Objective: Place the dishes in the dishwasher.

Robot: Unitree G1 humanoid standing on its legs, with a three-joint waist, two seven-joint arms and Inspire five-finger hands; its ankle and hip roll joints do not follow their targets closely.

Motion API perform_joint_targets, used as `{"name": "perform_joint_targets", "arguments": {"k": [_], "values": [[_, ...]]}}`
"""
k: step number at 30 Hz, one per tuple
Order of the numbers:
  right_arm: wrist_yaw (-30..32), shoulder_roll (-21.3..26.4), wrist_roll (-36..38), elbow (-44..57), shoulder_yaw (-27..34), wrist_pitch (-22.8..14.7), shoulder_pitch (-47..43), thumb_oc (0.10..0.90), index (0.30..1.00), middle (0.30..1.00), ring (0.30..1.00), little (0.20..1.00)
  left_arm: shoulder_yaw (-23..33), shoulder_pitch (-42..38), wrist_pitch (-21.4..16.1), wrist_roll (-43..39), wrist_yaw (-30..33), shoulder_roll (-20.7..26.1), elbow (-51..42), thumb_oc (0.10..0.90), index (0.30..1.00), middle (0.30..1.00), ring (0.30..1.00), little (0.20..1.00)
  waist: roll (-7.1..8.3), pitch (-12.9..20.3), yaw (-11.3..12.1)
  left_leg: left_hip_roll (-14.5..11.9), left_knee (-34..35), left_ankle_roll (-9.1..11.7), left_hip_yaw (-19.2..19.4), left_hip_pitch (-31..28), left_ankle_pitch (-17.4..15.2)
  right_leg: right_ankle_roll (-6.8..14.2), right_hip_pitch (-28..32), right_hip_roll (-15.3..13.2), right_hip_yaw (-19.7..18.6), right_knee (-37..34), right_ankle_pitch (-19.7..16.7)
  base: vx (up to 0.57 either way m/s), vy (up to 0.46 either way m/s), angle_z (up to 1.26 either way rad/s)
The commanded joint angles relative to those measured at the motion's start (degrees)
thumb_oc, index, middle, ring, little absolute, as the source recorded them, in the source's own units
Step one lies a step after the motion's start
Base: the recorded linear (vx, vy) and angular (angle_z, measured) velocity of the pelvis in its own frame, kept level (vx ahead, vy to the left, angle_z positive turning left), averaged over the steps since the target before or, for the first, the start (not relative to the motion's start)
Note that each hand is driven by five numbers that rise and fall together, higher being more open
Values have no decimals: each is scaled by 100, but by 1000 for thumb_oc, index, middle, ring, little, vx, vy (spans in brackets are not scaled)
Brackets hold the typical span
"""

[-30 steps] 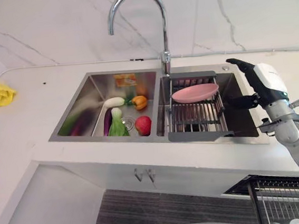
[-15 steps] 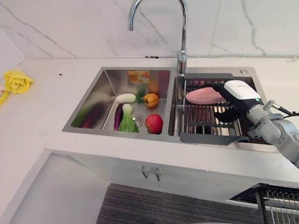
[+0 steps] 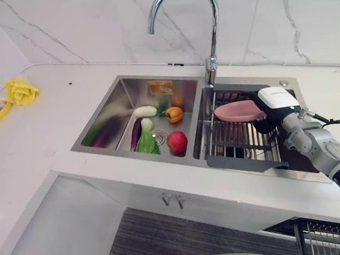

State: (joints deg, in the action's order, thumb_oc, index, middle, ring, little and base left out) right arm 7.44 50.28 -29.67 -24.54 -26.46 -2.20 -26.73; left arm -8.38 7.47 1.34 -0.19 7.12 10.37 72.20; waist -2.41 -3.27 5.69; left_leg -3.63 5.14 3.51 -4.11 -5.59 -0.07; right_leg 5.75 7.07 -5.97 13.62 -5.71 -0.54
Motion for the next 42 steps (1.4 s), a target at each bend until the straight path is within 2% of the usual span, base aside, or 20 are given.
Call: {"name": "perform_joint_targets", "arguments": {"k": [1,8,12,18,20,27,31,33,34,35,36,39,41,42], "values": [[554,-119,-230,-96,-234,99,-1201,400,300,300,300,300,-278,-278,-9,-54,39,101,438,800,900,900,900,900,370,22,125,121,-14,-22,10,-124,-324,244,200,-162,61,138,319,0,0,0],[645,-172,-313,49,-30,142,-1006,400,300,300,300,300,-264,-243,15,-43,60,94,372,800,900,900,900,900,351,9,158,118,-14,-32,-25,-141,-338,244,234,-161,110,130,335,3,-1,2],[913,-76,-490,456,265,118,-875,400,300,300,300,300,-290,-236,8,0,33,87,302,800,900,900,900,900,320,7,150,126,-14,-44,-26,-153,-359,253,240,-163,109,139,343,0,0,1],[1468,37,-754,1263,947,180,-622,400,300,300,300,300,-306,-256,46,44,79,83,207,800,900,900,900,900,275,23,60,119,-17,-62,38,-200,-395,266,236,-170,77,169,350,0,0,0],[1669,54,-825,1844,1357,218,-484,400,300,300,300,300,-315,-272,75,53,126,63,151,800,900,900,900,900,241,22,-16,111,-19,-78,110,-221,-408,272,193,-181,12,213,352,-33,19,-6],[1957,1,-620,2982,2326,213,41,400,300,300,300,300,-293,-305,144,111,187,32,61,800,900,900,900,900,199,26,-185,117,-17,-137,268,-252,-451,295,41,-206,-180,402,354,-23,32,-13],[1950,-1,-621,2998,2349,216,66,400,300,300,300,300,-304,-304,145,110,187,38,61,800,900,900,900,900,203,31,-167,117,-17,-137,276,-251,-452,295,33,-206,-188,409,357,-5,12,-17],[2125,-127,-294,3356,2779,126,306,400,300,300,300,300,-282,-376,162,115,195,-9,36,800,900,900,900,900,170,-9,-339,130,-25,-185,322,-266,-457,294,-75,-211,-289,600,365,-50,131,-7],[2232,-124,-183,3802,3363,62,698,400,300,300,300,300,-254,-461,187,170,176,-20,15,800,900,900,900,900,179,-58,-512,147,-34,-248,365,-277,-463,315,-237,-218,-414,873,382,-63,282,6],[2282,282,-518,4144,4173,111,1331,400,300,300,300,300,-263,-536,170,312,98,26,-16,800,900,900,900,900,234,-81,-642,184,-24,-277,447,-246,-462,376,-398,-257,-501,1023,377,-37,231,15],[2280,286,-519,4164,4222,108,1381,400,300,300,300,300,-288,-541,170,316,95,24,-14,800,900,900,900,900,231,-76,-617,187,-25,-280,446,-240,-461,380,-405,-261,-501,1028,378,-25,166,1],[2518,815,-934,4125,4871,186,1896,400,300,300,300,300,-295,-646,120,453,7,39,39,800,900,900,900,900,271,-167,-805,311,-18,-344,585,-141,-481,521,-623,-386,-660,904,70,-100,133,-47],[2646,955,-1006,4026,5110,262,2059,400,300,300,300,300,-247,-728,87,604,-18,73,157,800,900,900,900,900,266,-299,-948,396,-14,-376,821,-8,-535,650,-872,-487,-822,747,-131,-281,174,-35],[2799,1002,-1169,3982,5132,352,2061,400,300,300,300,300,-86,-784,38,642,67,174,176,800,900,900,900,900,284,-461,-921,329,-23,-367,1333,195,-508,758,-1330,-634,-655,681,-505,-408,106,-85]]}}
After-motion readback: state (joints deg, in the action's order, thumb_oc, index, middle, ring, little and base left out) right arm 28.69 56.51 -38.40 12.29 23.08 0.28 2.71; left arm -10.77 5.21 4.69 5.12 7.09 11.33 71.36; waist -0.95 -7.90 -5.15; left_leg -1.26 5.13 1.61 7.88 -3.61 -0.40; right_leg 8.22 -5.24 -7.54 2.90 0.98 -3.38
